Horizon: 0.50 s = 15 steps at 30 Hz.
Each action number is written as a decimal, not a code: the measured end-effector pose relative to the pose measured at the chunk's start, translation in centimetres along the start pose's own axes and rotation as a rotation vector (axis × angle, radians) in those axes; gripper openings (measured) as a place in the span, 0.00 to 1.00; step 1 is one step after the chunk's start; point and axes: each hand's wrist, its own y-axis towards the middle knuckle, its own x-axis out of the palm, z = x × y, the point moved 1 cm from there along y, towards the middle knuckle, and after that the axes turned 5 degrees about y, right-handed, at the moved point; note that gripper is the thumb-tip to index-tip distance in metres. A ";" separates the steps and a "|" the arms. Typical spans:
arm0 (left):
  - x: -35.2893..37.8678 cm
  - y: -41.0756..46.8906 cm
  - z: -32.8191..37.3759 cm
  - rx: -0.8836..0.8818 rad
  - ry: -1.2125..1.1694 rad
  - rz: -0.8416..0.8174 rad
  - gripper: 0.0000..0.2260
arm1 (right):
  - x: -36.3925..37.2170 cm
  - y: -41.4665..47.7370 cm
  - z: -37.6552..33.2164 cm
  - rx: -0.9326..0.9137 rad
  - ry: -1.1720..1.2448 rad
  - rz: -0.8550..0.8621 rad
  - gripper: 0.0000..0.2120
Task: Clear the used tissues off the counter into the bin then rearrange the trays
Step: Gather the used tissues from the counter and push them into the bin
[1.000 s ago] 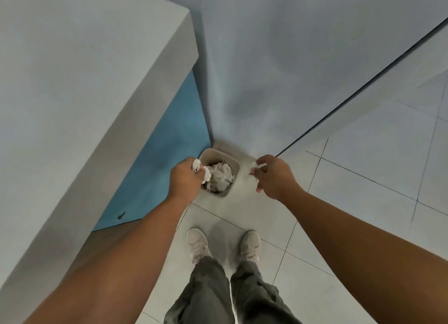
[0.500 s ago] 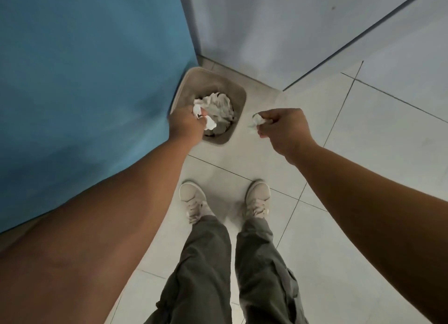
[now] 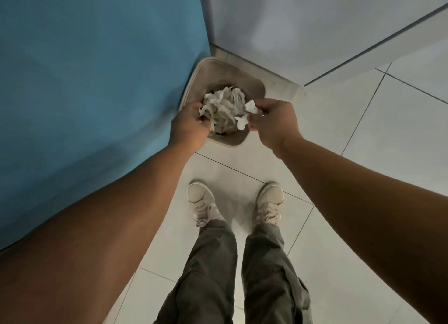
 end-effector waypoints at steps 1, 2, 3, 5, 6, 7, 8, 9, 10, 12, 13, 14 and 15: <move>-0.1 0.0 -0.4 -0.004 -0.001 -0.005 0.18 | 0.6 0.6 -0.1 -0.004 -0.011 -0.007 0.13; -0.1 0.0 -0.8 -0.008 -0.014 -0.011 0.18 | 1.1 1.2 -0.1 -0.006 -0.019 -0.025 0.11; 0.0 0.1 -1.1 -0.013 -0.017 -0.010 0.17 | 1.8 1.7 -0.1 -0.013 -0.033 -0.049 0.08; 0.1 0.2 -1.4 -0.029 -0.028 0.008 0.17 | 3.1 3.0 0.5 -0.013 -0.080 -0.087 0.13; 0.2 0.3 -1.5 -0.035 -0.038 0.017 0.16 | 3.7 3.6 1.0 0.010 -0.092 -0.106 0.17; 0.3 0.3 -1.5 -0.035 -0.040 0.024 0.16 | 4.1 4.1 1.4 0.038 -0.098 -0.119 0.22; 0.4 0.3 -1.4 -0.032 -0.048 0.031 0.16 | 4.5 4.4 1.6 0.062 -0.105 -0.127 0.27; 0.4 0.2 -1.3 -0.027 -0.049 0.037 0.16 | 4.7 4.5 1.8 0.083 -0.120 -0.138 0.30; 0.3 0.2 -1.2 -0.019 -0.049 0.046 0.16 | 4.8 4.4 1.9 0.084 -0.143 -0.147 0.32; 0.1 -0.1 -1.0 0.022 -0.014 0.067 0.16 | 4.2 3.8 1.6 0.047 -0.224 -0.159 0.31; -0.2 -0.2 -0.9 0.053 0.011 0.073 0.17 | 3.7 3.5 1.6 0.025 -0.260 -0.159 0.30; -0.5 -0.4 -0.7 0.085 0.033 0.078 0.18 | 3.2 3.1 1.4 0.002 -0.282 -0.168 0.30; -0.8 -0.6 -0.3 0.110 0.055 0.078 0.18 | 2.6 2.5 1.2 -0.018 -0.297 -0.185 0.30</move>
